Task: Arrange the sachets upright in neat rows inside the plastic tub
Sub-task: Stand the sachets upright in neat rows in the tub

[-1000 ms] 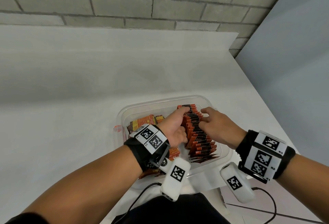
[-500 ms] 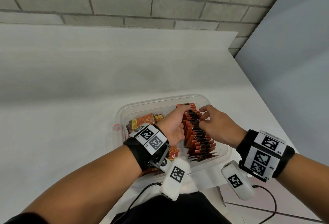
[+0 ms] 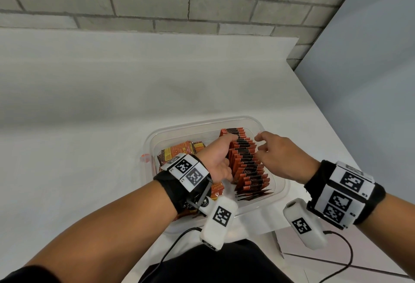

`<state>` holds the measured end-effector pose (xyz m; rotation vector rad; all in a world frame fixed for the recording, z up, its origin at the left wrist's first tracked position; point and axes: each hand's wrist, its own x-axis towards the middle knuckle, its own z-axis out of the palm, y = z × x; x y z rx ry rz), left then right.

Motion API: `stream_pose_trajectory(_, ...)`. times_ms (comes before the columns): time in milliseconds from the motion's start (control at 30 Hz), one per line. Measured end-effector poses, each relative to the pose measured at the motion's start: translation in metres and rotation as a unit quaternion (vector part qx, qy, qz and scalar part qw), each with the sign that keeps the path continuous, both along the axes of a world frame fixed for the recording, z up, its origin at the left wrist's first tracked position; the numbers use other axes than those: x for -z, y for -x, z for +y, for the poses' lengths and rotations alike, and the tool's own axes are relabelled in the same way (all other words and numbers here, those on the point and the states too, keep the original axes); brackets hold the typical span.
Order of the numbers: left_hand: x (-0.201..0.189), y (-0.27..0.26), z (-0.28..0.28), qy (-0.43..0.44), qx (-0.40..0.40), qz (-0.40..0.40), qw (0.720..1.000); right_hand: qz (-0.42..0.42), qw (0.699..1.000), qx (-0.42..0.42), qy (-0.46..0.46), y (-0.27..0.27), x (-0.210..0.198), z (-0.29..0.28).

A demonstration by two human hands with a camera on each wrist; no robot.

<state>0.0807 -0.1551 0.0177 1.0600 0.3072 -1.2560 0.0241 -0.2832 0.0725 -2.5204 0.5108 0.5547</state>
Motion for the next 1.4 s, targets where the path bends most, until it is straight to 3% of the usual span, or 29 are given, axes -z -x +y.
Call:
stream_pose_trajectory(767, 0.001, 0.000, 0.000, -0.001, 0.011, 0.004, 1.000, 0.028, 0.972, 0.175, -0.155, -0.004, 0.013, 0.002)
stream_pose_trajectory(1133, -0.004, 0.002, 0.002, 0.002, -0.017, -0.024, 1.000, -0.031, 0.977, 0.146, -0.153, -0.002, 0.017, 0.002)
stream_pose_trajectory(1400, -0.007, 0.002, 0.001, -0.005, -0.019, -0.013, 1.000, -0.018, 0.987, 0.098, -0.129, 0.000, 0.018, 0.004)
